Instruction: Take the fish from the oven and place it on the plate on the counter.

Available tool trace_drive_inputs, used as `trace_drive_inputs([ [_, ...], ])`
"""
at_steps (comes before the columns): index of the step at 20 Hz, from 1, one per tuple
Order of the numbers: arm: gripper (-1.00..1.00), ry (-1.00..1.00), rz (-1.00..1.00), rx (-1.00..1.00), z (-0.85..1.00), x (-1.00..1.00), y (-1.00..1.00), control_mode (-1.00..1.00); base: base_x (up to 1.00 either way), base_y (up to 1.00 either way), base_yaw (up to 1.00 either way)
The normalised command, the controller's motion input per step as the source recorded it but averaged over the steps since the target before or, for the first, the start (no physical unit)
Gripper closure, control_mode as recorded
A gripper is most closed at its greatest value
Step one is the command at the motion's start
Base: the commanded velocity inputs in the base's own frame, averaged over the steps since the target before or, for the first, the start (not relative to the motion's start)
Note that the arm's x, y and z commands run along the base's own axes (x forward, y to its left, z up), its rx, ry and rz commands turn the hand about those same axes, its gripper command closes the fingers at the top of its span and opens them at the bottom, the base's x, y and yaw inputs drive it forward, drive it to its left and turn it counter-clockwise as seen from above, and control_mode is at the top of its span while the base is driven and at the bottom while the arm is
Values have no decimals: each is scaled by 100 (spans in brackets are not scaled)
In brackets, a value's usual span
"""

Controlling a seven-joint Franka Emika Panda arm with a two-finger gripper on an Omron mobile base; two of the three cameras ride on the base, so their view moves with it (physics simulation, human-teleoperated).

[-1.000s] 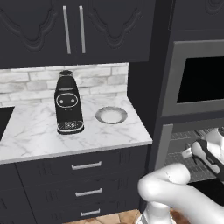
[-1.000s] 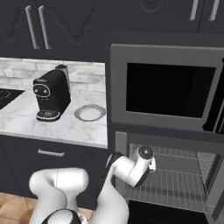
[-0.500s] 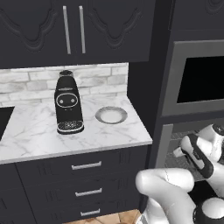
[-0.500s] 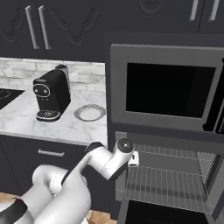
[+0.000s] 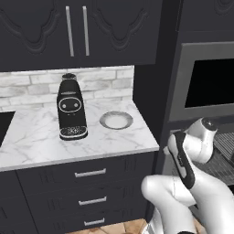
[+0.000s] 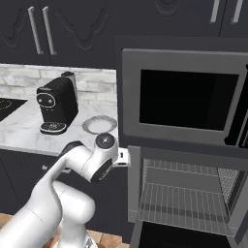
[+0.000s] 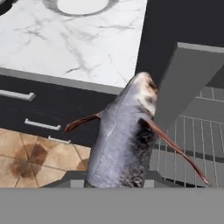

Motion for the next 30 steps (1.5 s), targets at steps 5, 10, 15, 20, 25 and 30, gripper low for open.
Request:
trace_drive_inputs([
  [5, 100, 0, 0, -7, 21, 59, 100, -100, 0, 0, 0],
  [10, 100, 2, 0, -7, 3, 86, 100, -100, 0, 0, 0],
  [15, 100, 7, -2, -9, -12, 99, 99, -100, 0, 0, 0],
  [20, 100, 2, -6, -2, -16, 99, 78, -100, 0, 0, 0],
  [25, 100, 0, -6, 0, 0, 42, 16, -100, 0, 0, 0],
  [30, 100, 4, -4, 0, 7, 24, 0, -100, 0, 0, 0],
])
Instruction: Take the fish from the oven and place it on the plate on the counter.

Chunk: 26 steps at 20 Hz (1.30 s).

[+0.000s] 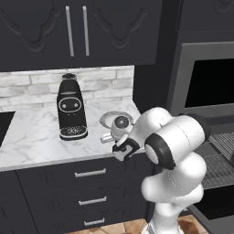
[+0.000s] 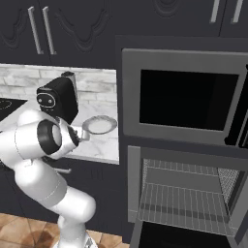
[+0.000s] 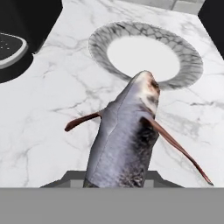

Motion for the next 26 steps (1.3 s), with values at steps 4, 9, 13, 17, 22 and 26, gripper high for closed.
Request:
trace_drive_inputs([
  [4, 100, 8, -5, 1, 13, 32, -8, -100, 0, 0, 0],
  [9, 100, 3, -7, 6, 30, 17, -13, -100, 0, 0, 0],
  [13, 100, 8, -5, 4, 54, 1, -8, -100, 0, 0, 0],
  [17, 100, 12, -5, 5, 66, 0, -24, -100, 0, 0, 0],
  [22, 100, 27, -3, 0, 89, 0, -20, -100, 0, 0, 0],
  [26, 100, 47, 0, -1, 96, 15, -5, -100, 0, 0, 0],
])
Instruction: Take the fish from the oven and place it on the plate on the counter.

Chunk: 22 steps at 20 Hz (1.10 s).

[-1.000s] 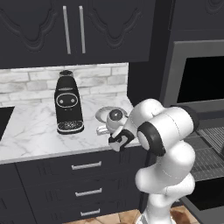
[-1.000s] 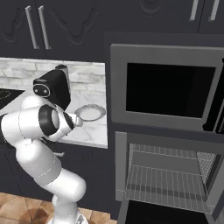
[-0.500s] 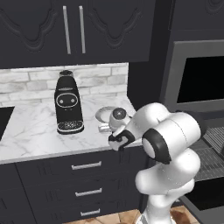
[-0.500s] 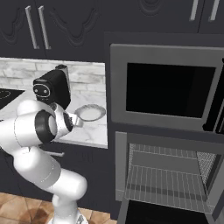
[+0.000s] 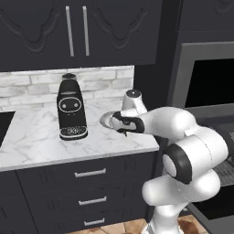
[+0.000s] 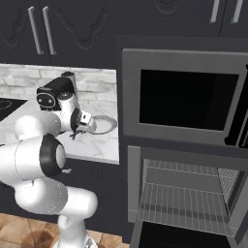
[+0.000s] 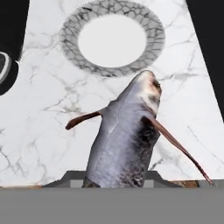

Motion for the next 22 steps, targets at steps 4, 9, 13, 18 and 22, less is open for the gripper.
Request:
trace_drive_inputs([
  [4, 100, 52, 0, -8, 24, 47, 0, -100, 0, 0, 0],
  [9, 100, 9, 0, -1, -18, 38, 0, -100, 0, 0, 0],
  [13, 100, -4, 0, -1, -16, 43, 0, -100, 0, 0, 0],
  [18, 100, -5, 0, 0, -9, 39, 0, -100, 0, 0, 0],
  [22, 100, -6, 0, 0, -28, 51, 0, -100, 0, 0, 0],
])
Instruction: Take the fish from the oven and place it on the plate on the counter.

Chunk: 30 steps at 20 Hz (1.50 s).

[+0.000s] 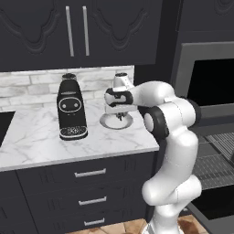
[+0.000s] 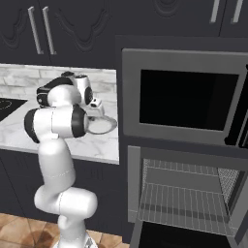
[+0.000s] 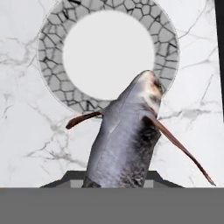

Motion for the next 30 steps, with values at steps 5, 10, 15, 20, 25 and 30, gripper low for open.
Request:
trace_drive_inputs([
  [5, 100, -3, 0, 0, -17, 54, 0, -100, 0, 0, 0],
  [10, 100, -1, 0, 0, -6, 45, 0, -100, 0, 0, 0],
  [15, 100, 0, 0, 0, -14, 41, 0, -100, 0, 0, 0],
  [20, 100, 1, 0, 0, -33, 14, 0, -100, 0, 0, 0],
  [25, 100, 5, 0, 0, -42, 0, 0, -100, 0, 0, 0],
  [30, 100, 4, 0, 0, -32, 0, 0, -100, 0, 0, 0],
])
